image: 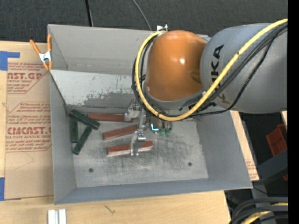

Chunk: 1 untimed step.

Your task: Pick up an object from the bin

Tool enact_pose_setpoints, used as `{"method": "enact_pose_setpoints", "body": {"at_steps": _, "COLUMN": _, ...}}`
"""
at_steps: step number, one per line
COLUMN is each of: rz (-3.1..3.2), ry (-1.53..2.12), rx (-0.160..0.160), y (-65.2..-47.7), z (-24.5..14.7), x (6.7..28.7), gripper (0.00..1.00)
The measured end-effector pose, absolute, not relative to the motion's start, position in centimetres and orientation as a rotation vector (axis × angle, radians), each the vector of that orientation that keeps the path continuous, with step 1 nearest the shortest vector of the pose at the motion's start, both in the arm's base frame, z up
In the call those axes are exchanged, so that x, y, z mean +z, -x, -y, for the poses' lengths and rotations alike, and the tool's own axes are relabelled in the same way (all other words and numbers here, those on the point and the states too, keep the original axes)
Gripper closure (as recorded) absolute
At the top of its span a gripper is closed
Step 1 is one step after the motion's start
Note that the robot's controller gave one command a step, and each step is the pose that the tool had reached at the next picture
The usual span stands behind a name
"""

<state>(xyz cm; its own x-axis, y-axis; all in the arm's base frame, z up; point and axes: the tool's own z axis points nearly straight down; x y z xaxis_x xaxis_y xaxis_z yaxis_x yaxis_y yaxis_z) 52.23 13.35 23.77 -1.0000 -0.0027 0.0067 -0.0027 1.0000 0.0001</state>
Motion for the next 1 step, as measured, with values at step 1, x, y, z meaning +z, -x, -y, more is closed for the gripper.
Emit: {"method": "enact_pose_setpoints", "body": {"at_steps": 1, "rz": 3.143, "ry": -0.001, "rx": -0.002, "y": -52.40, "z": -13.26, "x": 24.19, "gripper": 0.00}}
